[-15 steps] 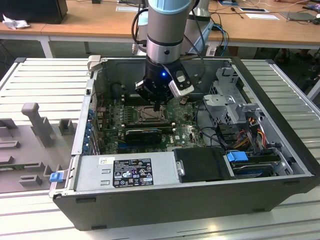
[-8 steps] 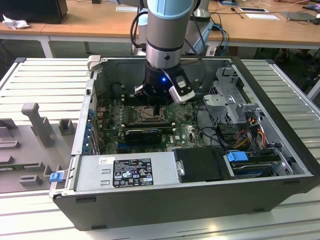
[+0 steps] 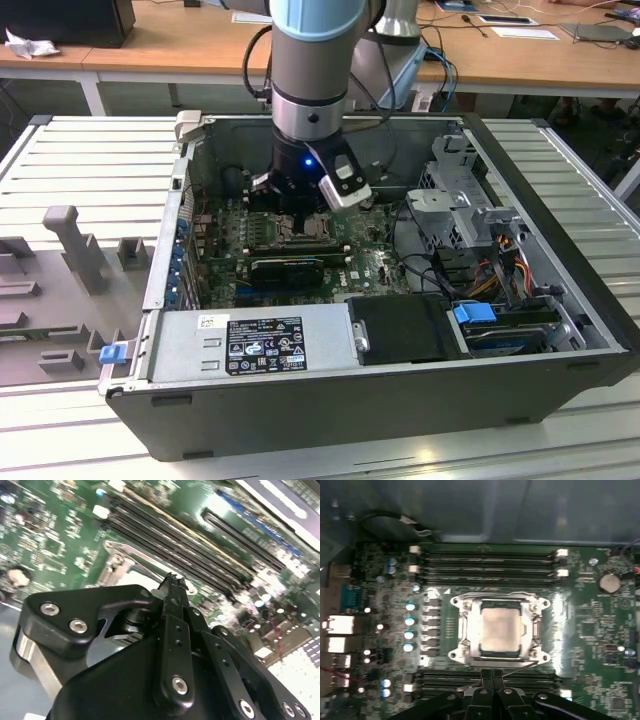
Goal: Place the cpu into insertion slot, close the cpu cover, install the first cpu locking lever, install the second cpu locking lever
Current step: 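Install the second cpu locking lever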
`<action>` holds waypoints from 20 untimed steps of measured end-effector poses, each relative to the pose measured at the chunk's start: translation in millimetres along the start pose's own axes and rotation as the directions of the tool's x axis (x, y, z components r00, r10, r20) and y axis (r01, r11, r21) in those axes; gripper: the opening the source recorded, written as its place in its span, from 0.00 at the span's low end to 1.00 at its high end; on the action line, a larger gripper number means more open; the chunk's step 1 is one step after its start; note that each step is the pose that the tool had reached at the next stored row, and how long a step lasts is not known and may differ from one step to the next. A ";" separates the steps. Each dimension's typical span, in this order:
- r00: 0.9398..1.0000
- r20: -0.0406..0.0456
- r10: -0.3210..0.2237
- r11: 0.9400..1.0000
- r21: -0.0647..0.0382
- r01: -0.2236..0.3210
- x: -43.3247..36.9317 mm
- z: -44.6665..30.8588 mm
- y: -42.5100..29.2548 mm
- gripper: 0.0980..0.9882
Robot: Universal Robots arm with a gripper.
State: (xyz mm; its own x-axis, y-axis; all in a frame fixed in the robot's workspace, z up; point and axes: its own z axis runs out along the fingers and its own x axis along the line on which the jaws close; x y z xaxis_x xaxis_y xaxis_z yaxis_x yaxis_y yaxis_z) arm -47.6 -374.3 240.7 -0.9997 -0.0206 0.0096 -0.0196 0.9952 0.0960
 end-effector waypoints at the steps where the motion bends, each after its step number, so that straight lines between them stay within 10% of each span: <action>1: 1.000 0.000 0.000 1.000 -0.001 0.000 2.2 0.1 -1.1 0.01; 11: 1.000 -0.001 -0.020 1.000 -0.017 0.020 8.3 19.5 -4.3 0.01; 15: 0.999 -0.001 -0.032 0.998 -0.055 0.032 12.9 21.0 -6.7 0.01; 20: 0.998 -0.004 -0.067 0.996 -0.060 0.067 15.6 21.1 -8.9 0.01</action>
State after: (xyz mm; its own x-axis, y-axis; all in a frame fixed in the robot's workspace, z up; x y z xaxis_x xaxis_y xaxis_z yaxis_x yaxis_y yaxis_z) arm -63.4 -381.5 219.0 -0.9961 -0.0878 0.0069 -0.0856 0.9840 0.1562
